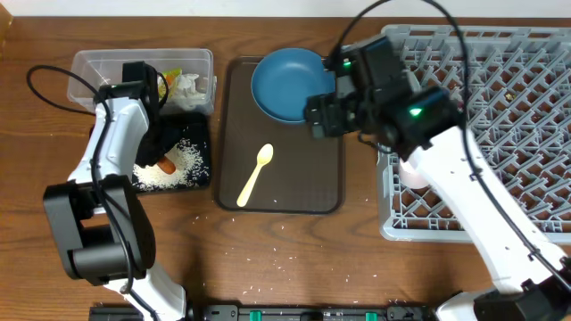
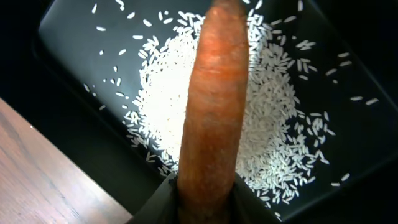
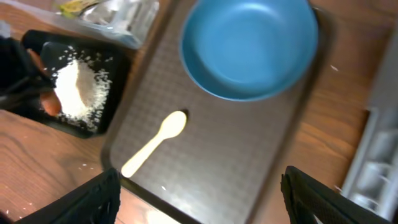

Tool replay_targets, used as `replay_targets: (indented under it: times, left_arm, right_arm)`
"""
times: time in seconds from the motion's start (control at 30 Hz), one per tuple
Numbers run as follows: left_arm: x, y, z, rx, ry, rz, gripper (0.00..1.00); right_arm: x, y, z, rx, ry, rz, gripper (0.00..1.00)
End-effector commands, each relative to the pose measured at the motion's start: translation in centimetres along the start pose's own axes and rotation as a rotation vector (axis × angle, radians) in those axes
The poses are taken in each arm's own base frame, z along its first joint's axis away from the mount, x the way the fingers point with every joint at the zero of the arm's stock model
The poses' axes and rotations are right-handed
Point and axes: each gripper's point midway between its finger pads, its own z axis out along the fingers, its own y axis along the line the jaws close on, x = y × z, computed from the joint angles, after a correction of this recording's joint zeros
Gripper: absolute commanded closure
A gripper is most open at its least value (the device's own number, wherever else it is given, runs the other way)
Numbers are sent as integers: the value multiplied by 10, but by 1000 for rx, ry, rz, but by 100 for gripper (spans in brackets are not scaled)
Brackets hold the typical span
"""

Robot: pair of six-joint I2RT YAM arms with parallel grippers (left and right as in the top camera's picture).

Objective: Sort waste into correct bins and load items into the dishwasher rack
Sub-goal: 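Grasp the carrot with the left gripper and drop it onto the black tray, then grasp the yellow spoon with the right gripper and lift it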

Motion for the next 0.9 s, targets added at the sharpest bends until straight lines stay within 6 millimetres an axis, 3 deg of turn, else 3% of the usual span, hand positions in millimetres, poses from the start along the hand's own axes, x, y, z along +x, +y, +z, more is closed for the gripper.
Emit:
replay_targets:
  times: [0.0,0.17,0.3,0.43,0.67,0.8,0.87]
  left_arm:
    - [-2,4,1,-18,-8,-45,73]
    - [-6,10,-6,-17,-9,-56,64]
    - [-11,14,-22,10,-37,-75,58]
    - [-17,17,-50,70,-96,-94,57]
    - [-20,30,-114,200,-226,-130,56]
    - [-18,37,-139,257,-271,-142,55]
    - [-17,40,-146,273,-287,-146,49]
  right_arm:
    - [12,12,35,13,54,34,19]
    - [26,41,81,-27,101,49,20]
    - [35,56,106,-41,119,73,21]
    - [46,71,132,-55,137,84,24]
    - [84,85,173,-38,227,102,29]
    - [104,91,190,-30,267,86,33]
    - [115,93,198,-23,292,79,35]
